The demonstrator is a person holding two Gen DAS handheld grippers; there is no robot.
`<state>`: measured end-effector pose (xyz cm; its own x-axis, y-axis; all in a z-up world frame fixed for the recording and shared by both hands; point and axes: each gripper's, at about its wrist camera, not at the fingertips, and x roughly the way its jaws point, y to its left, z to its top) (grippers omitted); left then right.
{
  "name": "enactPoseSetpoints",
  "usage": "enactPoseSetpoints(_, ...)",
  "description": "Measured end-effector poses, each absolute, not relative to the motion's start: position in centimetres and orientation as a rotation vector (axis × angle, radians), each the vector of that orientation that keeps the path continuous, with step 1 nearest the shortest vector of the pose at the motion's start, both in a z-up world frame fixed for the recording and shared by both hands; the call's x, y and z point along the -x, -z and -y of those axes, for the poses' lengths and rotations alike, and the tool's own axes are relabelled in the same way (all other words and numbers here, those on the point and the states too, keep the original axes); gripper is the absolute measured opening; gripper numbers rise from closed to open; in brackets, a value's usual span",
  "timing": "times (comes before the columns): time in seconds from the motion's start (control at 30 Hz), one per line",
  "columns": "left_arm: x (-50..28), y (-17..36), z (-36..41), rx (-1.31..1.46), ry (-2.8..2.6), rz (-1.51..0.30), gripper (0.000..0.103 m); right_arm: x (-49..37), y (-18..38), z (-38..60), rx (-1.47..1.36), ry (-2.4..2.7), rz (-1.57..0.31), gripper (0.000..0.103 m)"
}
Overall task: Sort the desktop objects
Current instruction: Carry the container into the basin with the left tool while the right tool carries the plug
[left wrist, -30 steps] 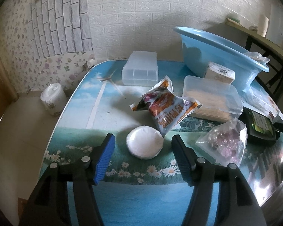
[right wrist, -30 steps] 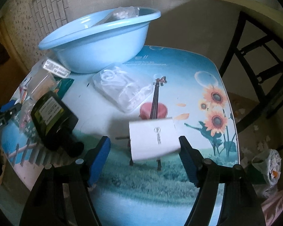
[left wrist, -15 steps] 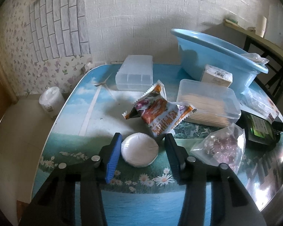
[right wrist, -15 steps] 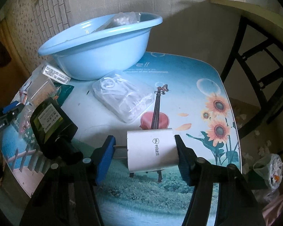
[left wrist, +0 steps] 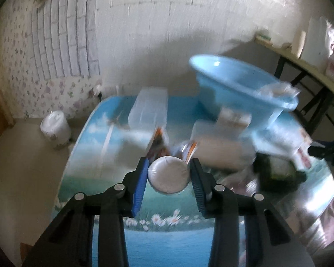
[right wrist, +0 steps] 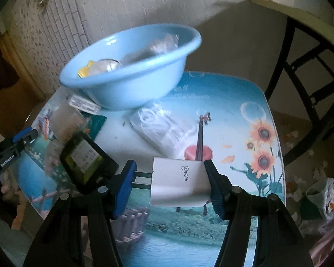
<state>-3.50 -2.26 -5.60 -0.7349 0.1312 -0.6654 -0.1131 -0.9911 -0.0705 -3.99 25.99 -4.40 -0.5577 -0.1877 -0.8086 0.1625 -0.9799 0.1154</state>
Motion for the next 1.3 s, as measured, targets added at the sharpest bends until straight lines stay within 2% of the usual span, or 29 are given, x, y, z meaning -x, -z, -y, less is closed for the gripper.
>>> enactPoseSetpoints(0.23, 4.1, 1.7, 0.9, 0.939, -2.802, 0.014, 0.038, 4.7, 1.7, -24.8, -1.292, 2.603, 0.049, 0.057)
enactPoseSetpoints(0.4, 6.0, 0.3, 0.0, 0.917, -2.76, 0.06, 0.038, 5.8, 0.5, -24.5, -1.236, 2.63, 0.031, 0.056)
enactPoseSetpoints(0.77, 11.5, -0.9, -4.3, 0.848, -2.689, -0.003, 0.038, 10.0, -1.4, -21.7, -1.121, 2.624, -0.045, 0.057)
enactPoseSetpoints(1.17, 16.5, 0.6, -9.1, 0.881, -2.581, -0.073, 0.039, 13.4, -0.4, -21.1, -1.139, 2.598, -0.06, 0.057)
enactPoseSetpoints(1.27, 16.8, 0.8, -9.6, 0.882, -2.571, -0.077, 0.042, 13.7, -0.2, -21.1, -1.13, 2.598, -0.066, 0.057)
enactPoseSetpoints(1.3, 16.7, 0.8, -9.6, 0.882, -2.572, -0.076, 0.049, 13.8, -0.2, -21.1, -1.129, 2.596, -0.069, 0.057)
